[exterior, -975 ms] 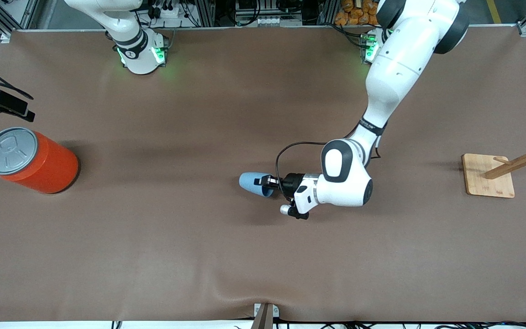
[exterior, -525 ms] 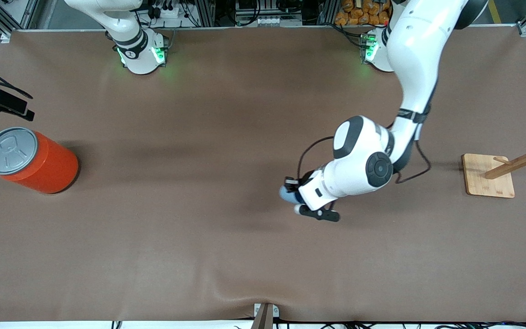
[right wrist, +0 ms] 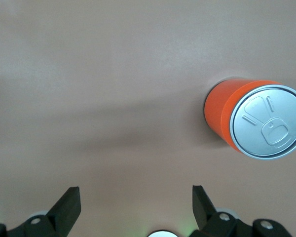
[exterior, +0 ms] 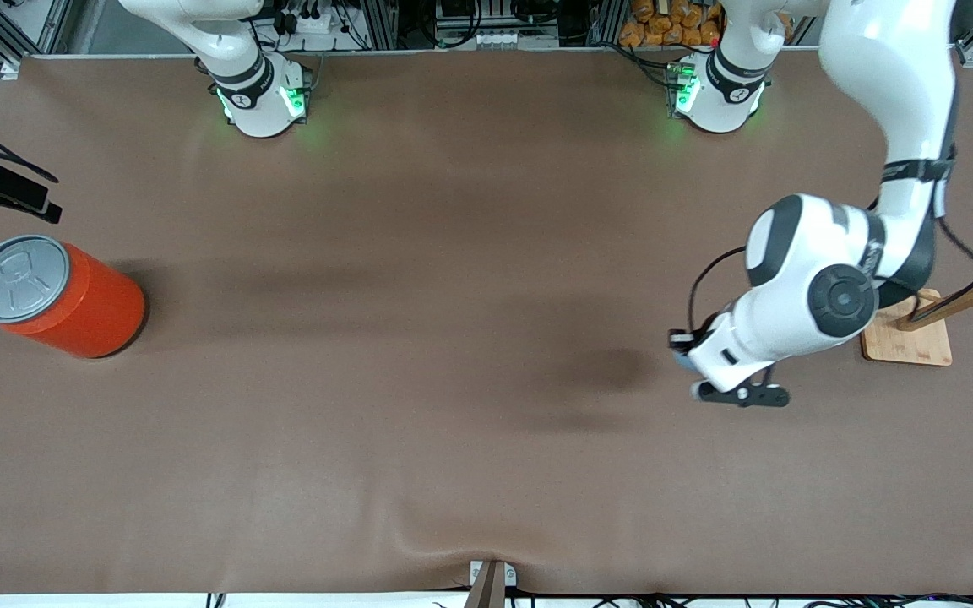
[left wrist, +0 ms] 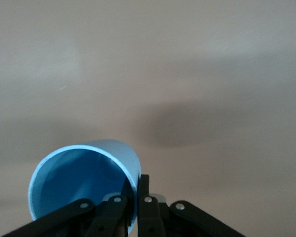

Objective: Flip cup
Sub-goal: 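Lift the cup with the left gripper and turn it upright toward the stand, then set the cup upright beside the wooden stand and open the left gripper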

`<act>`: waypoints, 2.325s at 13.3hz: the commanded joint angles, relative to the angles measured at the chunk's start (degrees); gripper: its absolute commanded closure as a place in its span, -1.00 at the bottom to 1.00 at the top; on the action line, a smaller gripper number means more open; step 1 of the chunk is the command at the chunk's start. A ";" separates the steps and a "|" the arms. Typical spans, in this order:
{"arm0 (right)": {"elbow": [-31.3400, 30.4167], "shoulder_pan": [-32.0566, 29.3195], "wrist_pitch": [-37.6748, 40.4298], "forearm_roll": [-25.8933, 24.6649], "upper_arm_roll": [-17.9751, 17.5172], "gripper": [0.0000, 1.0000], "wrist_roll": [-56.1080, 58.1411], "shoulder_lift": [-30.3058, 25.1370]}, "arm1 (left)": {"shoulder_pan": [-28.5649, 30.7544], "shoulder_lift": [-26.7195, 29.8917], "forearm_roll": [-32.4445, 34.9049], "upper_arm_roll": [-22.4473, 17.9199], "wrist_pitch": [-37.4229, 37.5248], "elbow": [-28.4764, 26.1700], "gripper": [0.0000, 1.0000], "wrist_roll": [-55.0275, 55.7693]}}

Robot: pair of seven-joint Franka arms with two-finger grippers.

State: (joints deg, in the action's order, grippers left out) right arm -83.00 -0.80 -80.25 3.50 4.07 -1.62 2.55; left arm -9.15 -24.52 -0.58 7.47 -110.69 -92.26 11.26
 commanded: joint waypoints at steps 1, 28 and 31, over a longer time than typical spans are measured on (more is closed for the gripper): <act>0.03 -0.43 0.71 0.72 -0.21 -1.00 -0.76 -0.88 | 2.19 9.47 3.64 0.44 -8.97 -16.85 1.00 0.51; 0.03 -0.17 0.71 0.98 -0.56 -1.00 -0.76 -0.79 | 4.84 8.70 7.52 1.76 4.95 -0.40 -1.00 -1.24; 0.03 -0.35 0.71 0.98 -0.47 -1.00 -0.76 -0.79 | 5.02 8.70 7.26 1.67 5.13 3.21 -1.00 -1.16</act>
State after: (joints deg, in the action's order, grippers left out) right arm -83.00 -0.77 -80.16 3.66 3.70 -1.62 2.55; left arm -4.23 -14.54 6.05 9.03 -107.21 -92.90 10.05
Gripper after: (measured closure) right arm 0.000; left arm 0.000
